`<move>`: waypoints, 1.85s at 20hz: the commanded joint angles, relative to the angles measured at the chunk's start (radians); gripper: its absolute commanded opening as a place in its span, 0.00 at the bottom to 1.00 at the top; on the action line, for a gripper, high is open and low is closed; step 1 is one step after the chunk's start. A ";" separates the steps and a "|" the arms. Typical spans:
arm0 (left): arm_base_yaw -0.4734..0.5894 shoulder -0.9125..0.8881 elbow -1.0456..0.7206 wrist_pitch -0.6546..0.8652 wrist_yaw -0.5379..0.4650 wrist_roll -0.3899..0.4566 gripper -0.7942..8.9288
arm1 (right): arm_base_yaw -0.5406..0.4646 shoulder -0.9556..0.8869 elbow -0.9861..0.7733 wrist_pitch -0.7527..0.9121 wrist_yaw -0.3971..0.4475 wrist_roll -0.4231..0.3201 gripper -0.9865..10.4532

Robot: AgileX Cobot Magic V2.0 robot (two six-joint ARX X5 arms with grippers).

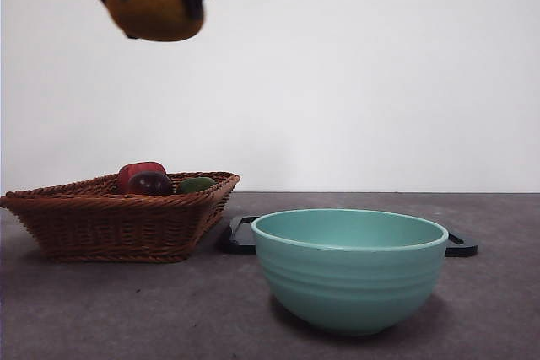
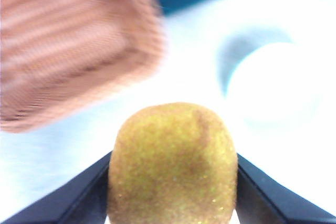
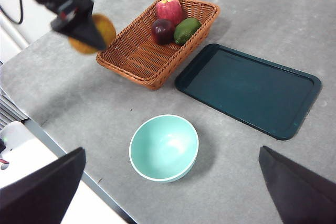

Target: Pick up the wifruite, put it on the bowl, pick up the plate, put it on desk

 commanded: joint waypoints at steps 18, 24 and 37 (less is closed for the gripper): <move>-0.358 0.264 0.021 0.217 -0.218 -0.393 0.37 | 0.006 0.005 0.019 0.006 0.002 -0.007 0.60; -0.358 0.396 0.021 0.269 -0.218 -0.400 0.37 | 0.006 0.005 0.019 0.005 0.002 -0.007 0.60; -0.357 0.462 0.021 0.327 -0.178 -0.291 0.36 | 0.006 0.005 0.019 0.005 0.001 -0.006 0.60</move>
